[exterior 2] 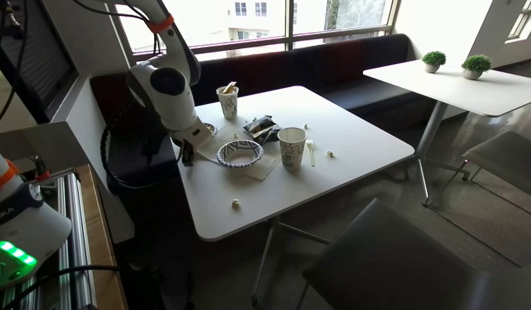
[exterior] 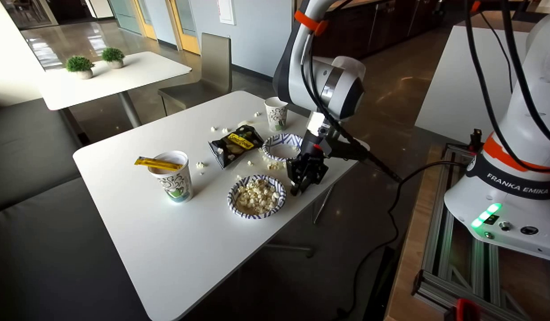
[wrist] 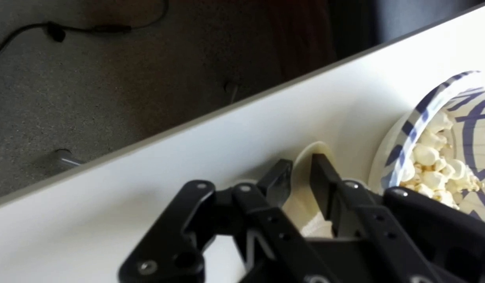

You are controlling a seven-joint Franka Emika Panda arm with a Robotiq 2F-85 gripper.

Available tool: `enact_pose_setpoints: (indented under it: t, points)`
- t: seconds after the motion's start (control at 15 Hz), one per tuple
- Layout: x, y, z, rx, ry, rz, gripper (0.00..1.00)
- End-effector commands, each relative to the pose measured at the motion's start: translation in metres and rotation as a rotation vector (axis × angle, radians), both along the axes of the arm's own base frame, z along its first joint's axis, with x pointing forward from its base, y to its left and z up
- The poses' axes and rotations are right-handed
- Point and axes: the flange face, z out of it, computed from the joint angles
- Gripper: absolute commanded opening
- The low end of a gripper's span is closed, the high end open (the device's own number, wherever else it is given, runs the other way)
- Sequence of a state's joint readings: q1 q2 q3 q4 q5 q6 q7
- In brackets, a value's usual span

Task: Pick up the white spoon and move it to the right side of the table

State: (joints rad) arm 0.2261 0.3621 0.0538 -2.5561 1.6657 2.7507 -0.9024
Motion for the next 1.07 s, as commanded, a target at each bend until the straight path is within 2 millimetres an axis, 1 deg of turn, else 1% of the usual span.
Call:
enact_pose_setpoints:
  t: [0.0, 0.07, 0.13, 0.33, 0.53, 0.73, 1.0]
  points:
    - [-0.005, -0.001, -0.007, -0.054, 0.019, -0.004, 0.1]
    - [-0.004, 0.0, -0.003, -0.052, 0.012, -0.002, 0.05]
    - [-0.005, 0.0, 0.0, -0.054, 0.006, -0.001, 0.02]
    - [-0.008, -0.001, 0.009, -0.061, -0.002, -0.003, 0.03]
    - [-0.017, -0.005, 0.009, -0.074, 0.046, -0.012, 0.03]
    - [-0.031, -0.007, 0.01, -0.067, 0.134, -0.004, 0.03]
    - [-0.056, -0.017, 0.021, -0.05, 0.276, 0.021, 0.03]
